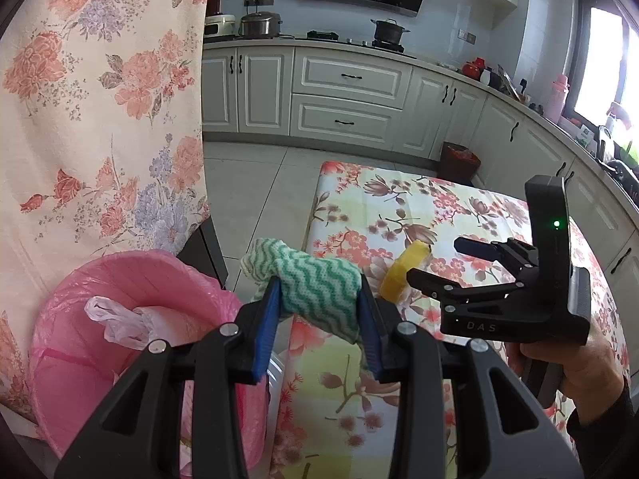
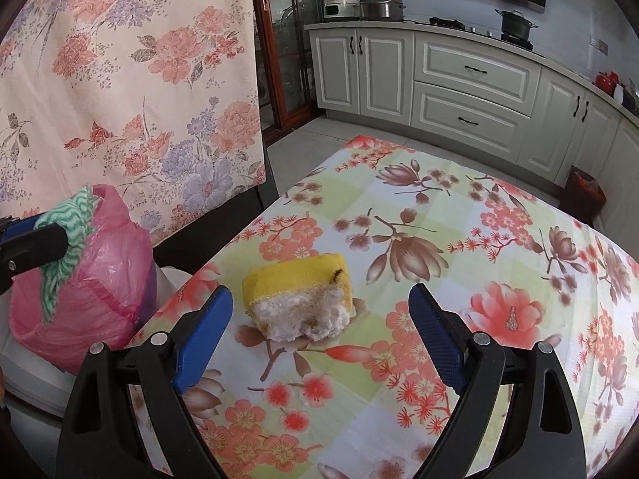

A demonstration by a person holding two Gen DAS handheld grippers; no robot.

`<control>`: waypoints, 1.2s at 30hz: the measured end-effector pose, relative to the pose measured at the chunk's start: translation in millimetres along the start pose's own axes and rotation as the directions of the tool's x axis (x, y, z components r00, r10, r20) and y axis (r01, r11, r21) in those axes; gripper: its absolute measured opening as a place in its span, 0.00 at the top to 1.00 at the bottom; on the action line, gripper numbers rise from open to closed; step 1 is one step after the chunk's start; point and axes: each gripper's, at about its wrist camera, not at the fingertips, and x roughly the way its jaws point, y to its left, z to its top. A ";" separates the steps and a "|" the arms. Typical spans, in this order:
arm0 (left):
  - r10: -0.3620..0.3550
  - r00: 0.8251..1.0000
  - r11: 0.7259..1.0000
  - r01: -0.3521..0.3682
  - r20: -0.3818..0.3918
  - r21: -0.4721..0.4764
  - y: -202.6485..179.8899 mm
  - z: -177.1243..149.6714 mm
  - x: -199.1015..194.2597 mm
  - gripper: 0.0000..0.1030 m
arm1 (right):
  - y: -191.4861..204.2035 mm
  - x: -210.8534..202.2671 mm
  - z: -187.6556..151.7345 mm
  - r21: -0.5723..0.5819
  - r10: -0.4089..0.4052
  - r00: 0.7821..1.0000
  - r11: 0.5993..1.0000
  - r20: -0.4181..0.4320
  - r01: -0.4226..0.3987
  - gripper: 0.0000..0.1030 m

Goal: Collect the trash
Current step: 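Grasp the green zigzag cloth with the left tool while the right tool grasps the yellow sponge, then carry the cloth and sponge over the pink bin and open both tools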

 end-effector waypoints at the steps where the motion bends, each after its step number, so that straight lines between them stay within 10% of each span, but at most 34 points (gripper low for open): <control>1: 0.004 1.000 1.000 -0.004 0.004 -0.005 2.8 0.0 -2.3 0.65 | 0.8 3.5 1.1 0.000 -0.002 1.000 1.000 -0.006 0.002 0.18; 8: 0.023 1.000 0.999 -0.023 0.007 -0.035 21.3 -6.4 -10.5 0.65 | 6.9 23.7 3.8 -0.022 -0.012 0.999 1.000 -0.048 0.011 0.18; 15: 0.038 0.999 0.997 -0.037 0.002 -0.068 39.6 -16.0 -15.1 0.65 | 13.4 31.3 -2.3 -0.024 -0.014 0.997 1.000 -0.079 0.012 0.40; 36: 0.115 0.989 0.983 -0.100 0.091 -0.157 95.3 -33.5 -80.7 0.65 | 87.4 -59.1 23.0 -0.086 0.051 0.996 0.995 0.076 -0.044 0.40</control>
